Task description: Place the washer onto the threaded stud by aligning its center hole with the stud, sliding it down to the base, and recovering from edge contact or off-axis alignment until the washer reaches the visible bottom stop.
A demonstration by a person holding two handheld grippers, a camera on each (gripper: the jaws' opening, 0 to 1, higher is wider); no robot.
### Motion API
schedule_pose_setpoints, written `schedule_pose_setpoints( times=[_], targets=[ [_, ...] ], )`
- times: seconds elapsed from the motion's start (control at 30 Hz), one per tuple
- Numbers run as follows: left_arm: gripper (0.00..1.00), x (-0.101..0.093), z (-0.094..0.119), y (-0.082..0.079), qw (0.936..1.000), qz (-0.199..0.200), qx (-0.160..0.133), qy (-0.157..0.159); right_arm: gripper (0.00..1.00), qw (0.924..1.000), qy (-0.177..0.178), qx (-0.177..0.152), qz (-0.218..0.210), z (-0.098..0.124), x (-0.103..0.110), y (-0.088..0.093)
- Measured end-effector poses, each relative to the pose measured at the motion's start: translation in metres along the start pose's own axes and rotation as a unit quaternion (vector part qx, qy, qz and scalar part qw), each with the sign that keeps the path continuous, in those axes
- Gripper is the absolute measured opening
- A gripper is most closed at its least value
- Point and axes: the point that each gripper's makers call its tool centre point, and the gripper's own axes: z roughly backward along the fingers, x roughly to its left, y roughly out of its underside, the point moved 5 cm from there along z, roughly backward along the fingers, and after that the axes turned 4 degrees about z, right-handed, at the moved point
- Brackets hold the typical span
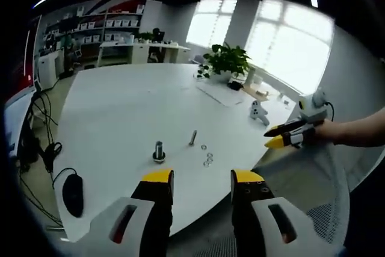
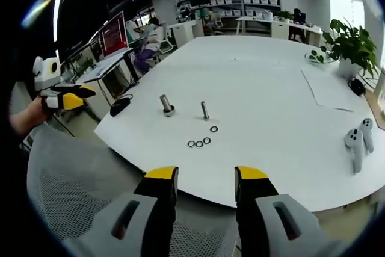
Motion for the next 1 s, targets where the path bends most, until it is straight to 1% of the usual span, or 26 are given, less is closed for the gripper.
schedule_pose_setpoints(
  times=[0.13, 0.3, 0.43, 0.5, 0.7, 0.83, 0.93, 1.0],
  targets=[
    [0.36, 0.001, 0.004, 0.004, 1.0000, 0.001, 0.003, -0.003, 0.40, 1.0000, 0.000, -0.002, -0.002, 0.000, -0.001, 0.000],
    [0.36, -0.003, 0.005, 0.012, 1.0000, 0.002, 0.008, -0.005, 0.40, 1.0000, -0.002, -0.004, -0.001, 0.000, 0.000, -0.001],
    [0.36, -0.010, 0.004, 0.019, 0.9998, -0.014, 0.012, -0.005, 0.40, 0.9999, -0.002, -0.011, -0.006, 0.001, 0.000, -0.002],
    [0.36, -0.009, 0.003, 0.019, 0.9996, -0.026, 0.009, -0.009, 0.40, 0.9999, -0.002, -0.014, -0.007, 0.002, 0.001, -0.003],
    [0.36, -0.006, 0.005, 0.018, 0.9996, -0.024, -0.002, -0.014, 0.40, 0.9998, -0.004, -0.018, -0.003, 0.001, 0.002, -0.004],
    [0.36, -0.006, 0.003, 0.021, 0.9998, -0.020, 0.001, -0.009, 0.40, 0.9998, 0.003, -0.019, 0.002, 0.003, 0.001, -0.004],
    [0.36, -0.004, 0.002, 0.023, 0.9996, -0.026, 0.006, -0.012, 0.40, 0.9995, 0.003, -0.030, -0.001, 0.003, 0.001, -0.007],
    [0.36, -0.005, 0.002, 0.024, 0.9995, -0.028, 0.007, -0.013, 0.40, 0.9995, 0.002, -0.031, -0.002, 0.004, 0.002, -0.007]
  ],
)
